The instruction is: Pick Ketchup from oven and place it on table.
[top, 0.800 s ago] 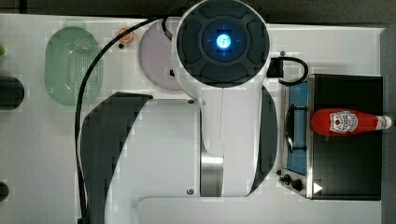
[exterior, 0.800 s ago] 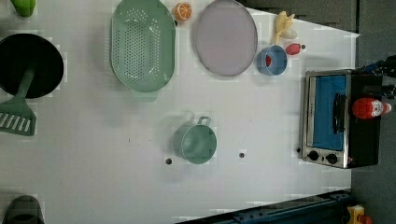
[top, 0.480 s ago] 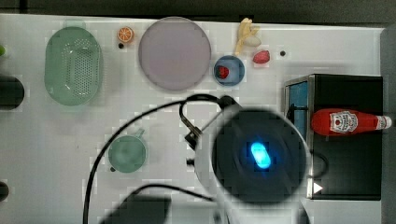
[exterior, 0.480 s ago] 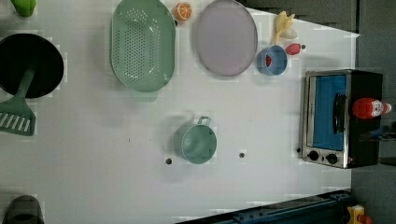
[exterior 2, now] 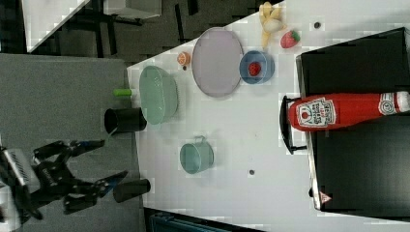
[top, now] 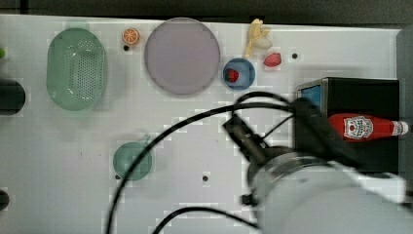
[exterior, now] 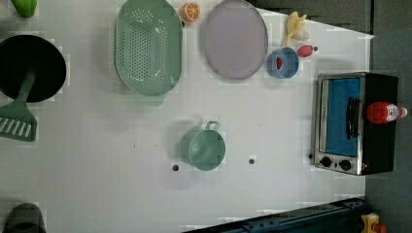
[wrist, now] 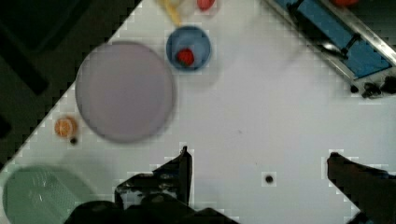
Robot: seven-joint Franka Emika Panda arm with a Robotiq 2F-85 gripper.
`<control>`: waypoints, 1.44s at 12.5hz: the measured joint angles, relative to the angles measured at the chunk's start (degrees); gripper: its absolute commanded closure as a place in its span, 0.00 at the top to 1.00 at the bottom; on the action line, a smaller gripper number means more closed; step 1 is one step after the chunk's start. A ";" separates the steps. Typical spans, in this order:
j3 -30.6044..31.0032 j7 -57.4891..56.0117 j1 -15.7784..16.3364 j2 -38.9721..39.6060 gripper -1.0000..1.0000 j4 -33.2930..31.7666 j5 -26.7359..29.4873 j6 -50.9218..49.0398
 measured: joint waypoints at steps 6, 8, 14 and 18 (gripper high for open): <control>-14.77 -0.01 -2.76 12.97 1.00 -1.40 0.73 8.70; -19.37 -0.01 -3.11 16.59 1.00 -2.63 0.55 11.89; -24.63 -0.01 -4.99 25.75 1.00 -1.06 -0.53 22.41; -25.92 -0.01 -5.45 34.01 1.00 0.28 10.22 27.61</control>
